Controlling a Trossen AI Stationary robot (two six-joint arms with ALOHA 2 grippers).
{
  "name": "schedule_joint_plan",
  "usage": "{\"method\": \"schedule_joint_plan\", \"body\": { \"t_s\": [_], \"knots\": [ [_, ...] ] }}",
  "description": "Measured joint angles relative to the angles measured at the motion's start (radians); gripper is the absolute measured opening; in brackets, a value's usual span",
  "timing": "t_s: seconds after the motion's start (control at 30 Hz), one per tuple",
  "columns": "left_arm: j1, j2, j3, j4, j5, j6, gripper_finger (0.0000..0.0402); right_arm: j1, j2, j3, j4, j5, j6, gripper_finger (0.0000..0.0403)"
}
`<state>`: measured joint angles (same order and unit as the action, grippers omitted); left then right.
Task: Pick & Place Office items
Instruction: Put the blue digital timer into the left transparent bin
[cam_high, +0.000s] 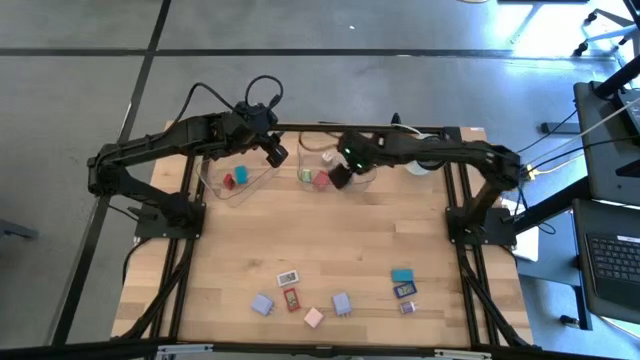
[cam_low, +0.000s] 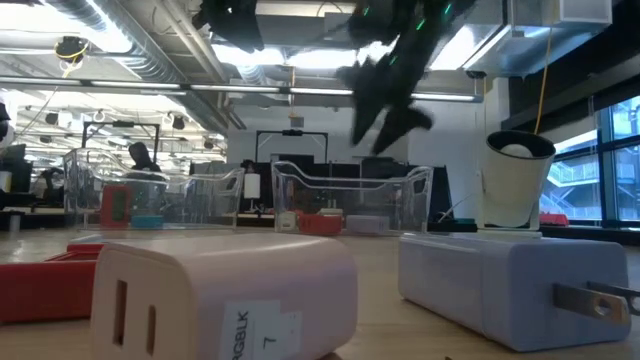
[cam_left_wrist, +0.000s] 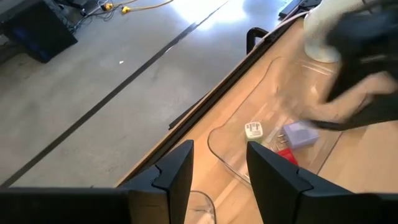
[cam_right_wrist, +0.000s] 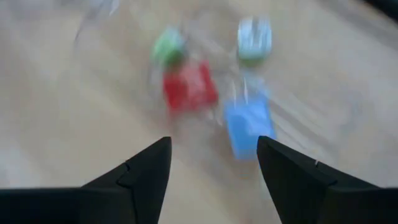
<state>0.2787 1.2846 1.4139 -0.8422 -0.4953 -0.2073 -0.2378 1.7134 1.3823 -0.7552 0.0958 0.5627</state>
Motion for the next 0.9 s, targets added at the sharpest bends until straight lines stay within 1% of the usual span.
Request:
{"method": "schedule_joint_plan", "body": {
  "t_s": [0.1,0.27,0.37,0.47,0.6,0.7,0.77,0.9],
  "knots": [
    [0.000,0.000,0.000,-0.006,0.000,-0.007,0.0145,0.066,-0.074,0.000,-0.172,-0.003,0.011,0.0231],
    [0.000,0.000,0.000,-0.028,0.003,-0.007,0.0145,0.199,-0.143,-0.001,-0.413,-0.003,0.123,0.0226],
    [0.000,0.000,0.000,-0.033,0.008,-0.007,0.0145,0.304,-0.151,-0.019,-0.479,-0.063,0.172,0.0231],
    [-0.003,0.000,0.000,-0.033,0.024,0.000,0.0145,0.404,-0.152,-0.052,-0.462,-0.134,0.196,0.0242],
    [-0.003,0.000,0.000,-0.033,0.063,0.004,0.0145,0.515,-0.152,-0.127,-0.383,-0.170,0.222,0.0266],
    [-0.003,0.000,0.000,-0.032,0.102,0.001,0.0145,0.572,-0.152,-0.193,-0.309,-0.204,0.226,0.0285],
    [-0.003,0.000,0.000,-0.032,0.106,0.001,0.0145,0.602,-0.152,-0.241,-0.251,-0.225,0.204,0.0296],
    [-0.002,0.000,0.000,-0.031,0.103,0.001,0.0145,0.660,-0.152,-0.331,-0.129,-0.227,0.136,0.0306]
  ]
}}
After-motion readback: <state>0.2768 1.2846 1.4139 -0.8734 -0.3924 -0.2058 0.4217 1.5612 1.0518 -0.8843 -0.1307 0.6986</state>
